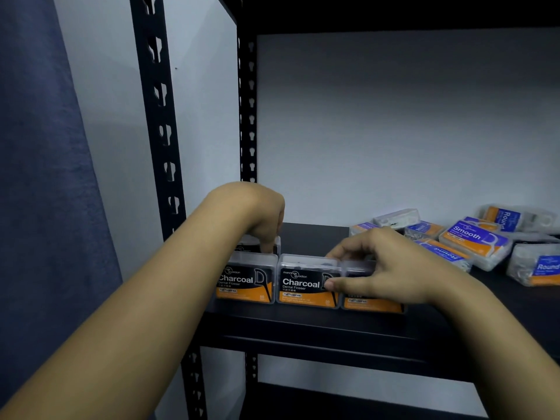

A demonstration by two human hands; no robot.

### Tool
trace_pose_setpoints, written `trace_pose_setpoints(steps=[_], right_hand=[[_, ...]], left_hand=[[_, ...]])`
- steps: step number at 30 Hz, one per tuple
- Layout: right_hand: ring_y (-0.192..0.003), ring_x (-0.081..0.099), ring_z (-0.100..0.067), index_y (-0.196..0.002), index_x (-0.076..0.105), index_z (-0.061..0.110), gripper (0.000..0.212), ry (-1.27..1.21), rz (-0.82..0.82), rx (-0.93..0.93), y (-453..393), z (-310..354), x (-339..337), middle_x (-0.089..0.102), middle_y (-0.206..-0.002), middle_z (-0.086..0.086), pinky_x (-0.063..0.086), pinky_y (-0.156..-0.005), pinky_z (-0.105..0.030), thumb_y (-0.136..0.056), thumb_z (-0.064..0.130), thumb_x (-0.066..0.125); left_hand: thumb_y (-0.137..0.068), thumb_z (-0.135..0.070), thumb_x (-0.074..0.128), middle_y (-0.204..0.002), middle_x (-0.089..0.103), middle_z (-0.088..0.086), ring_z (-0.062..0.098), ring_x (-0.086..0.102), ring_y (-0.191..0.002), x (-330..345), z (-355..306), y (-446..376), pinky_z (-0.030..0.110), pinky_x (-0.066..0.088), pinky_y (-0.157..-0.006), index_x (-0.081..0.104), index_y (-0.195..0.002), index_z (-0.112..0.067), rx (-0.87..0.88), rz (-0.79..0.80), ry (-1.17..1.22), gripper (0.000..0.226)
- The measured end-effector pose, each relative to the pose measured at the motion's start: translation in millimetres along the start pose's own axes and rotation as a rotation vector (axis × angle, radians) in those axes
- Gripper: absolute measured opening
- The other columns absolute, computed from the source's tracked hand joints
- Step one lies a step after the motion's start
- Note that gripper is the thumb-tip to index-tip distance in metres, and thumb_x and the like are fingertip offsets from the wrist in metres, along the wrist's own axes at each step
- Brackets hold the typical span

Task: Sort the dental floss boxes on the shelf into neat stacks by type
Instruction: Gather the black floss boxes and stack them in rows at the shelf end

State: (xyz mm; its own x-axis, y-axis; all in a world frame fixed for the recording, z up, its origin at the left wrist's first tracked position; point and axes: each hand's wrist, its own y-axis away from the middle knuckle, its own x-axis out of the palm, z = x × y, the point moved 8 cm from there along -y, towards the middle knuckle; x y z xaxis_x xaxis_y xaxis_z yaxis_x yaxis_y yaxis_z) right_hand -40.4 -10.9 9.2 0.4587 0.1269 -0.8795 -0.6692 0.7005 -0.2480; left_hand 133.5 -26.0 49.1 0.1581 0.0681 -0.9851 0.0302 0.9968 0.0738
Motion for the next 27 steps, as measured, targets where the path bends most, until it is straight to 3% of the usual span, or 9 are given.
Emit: trace_pose_setpoints(steps=[8,11,13,16,19,23,27], right_hand=[[-0.087,0.073,-0.001,-0.106,0.077,0.038,0.029,0.003,0.0,0.004,-2.6,-3.0,1.4,0.078,-0.095,0.019,0.061,-0.082,-0.037,-0.081,0.053,0.081],[-0.091,0.071,0.004,-0.109,0.076,0.038,0.034,-0.012,-0.009,-0.004,-2.4,-2.9,-0.1,0.077,-0.098,0.021,0.06,-0.081,-0.027,-0.08,0.055,0.081],[-0.095,0.069,0.008,-0.114,0.074,0.039,0.042,-0.05,-0.056,-0.007,-1.0,-3.6,-8.2,0.076,-0.1,0.023,0.056,-0.083,-0.021,-0.078,0.059,0.079],[-0.093,0.071,0.003,-0.119,0.07,0.041,0.048,-0.068,-0.124,0.013,2.9,-9.0,-28.4,0.075,-0.101,0.021,0.058,-0.082,-0.024,-0.077,0.065,0.074],[-0.09,0.071,-0.002,-0.119,0.069,0.042,0.047,-0.035,-0.157,0.071,6.9,-21.2,-50.4,0.075,-0.099,0.019,0.057,-0.079,-0.023,-0.078,0.064,0.075],[-0.087,0.07,-0.002,-0.117,0.07,0.042,0.048,0.107,-0.143,0.212,10.6,-48.3,-80.7,0.076,-0.095,0.019,0.057,-0.084,-0.03,-0.075,0.066,0.073],[-0.092,0.066,0.0,-0.12,0.069,0.04,0.045,0.267,-0.084,0.369,18.6,-75.0,-108.8,0.072,-0.099,0.02,0.052,-0.086,-0.031,-0.081,0.063,0.074]], left_hand=[[-0.083,-0.026,0.08,-0.119,0.069,-0.005,0.019,0.061,-0.101,7.0,5.5,-6.9,0.036,0.053,-0.096,0.068,-0.128,-0.024,0.013,0.017,0.04,0.046],[-0.082,-0.028,0.081,-0.11,0.066,-0.009,0.018,0.062,-0.101,8.9,8.2,-7.6,0.037,0.053,-0.096,0.068,-0.126,-0.026,0.014,0.021,0.053,0.046],[-0.081,-0.035,0.081,-0.116,0.068,-0.01,0.017,0.063,-0.106,7.1,8.9,-7.1,0.037,0.053,-0.098,0.067,-0.126,-0.028,0.027,0.005,0.08,0.048],[-0.078,-0.051,0.079,-0.124,0.064,-0.016,0.012,0.063,-0.111,-6.1,4.2,-2.5,0.035,0.052,-0.097,0.065,-0.125,-0.035,0.102,-0.116,0.225,0.052],[-0.075,-0.057,0.079,-0.118,0.064,-0.023,0.003,0.065,-0.103,-15.7,-10.2,0.4,0.029,0.052,-0.083,0.066,-0.115,-0.042,0.183,-0.189,0.422,0.045],[-0.074,-0.055,0.081,-0.109,0.068,-0.02,0.005,0.066,-0.092,-21.9,-40.6,-12.1,0.024,0.05,-0.075,0.069,-0.109,-0.036,0.199,-0.174,0.441,0.042],[-0.072,-0.051,0.084,-0.093,0.076,-0.004,0.019,0.07,-0.081,-30.9,-71.1,-39.0,0.037,0.061,-0.081,0.074,-0.095,-0.025,0.19,-0.149,0.5,0.036]])
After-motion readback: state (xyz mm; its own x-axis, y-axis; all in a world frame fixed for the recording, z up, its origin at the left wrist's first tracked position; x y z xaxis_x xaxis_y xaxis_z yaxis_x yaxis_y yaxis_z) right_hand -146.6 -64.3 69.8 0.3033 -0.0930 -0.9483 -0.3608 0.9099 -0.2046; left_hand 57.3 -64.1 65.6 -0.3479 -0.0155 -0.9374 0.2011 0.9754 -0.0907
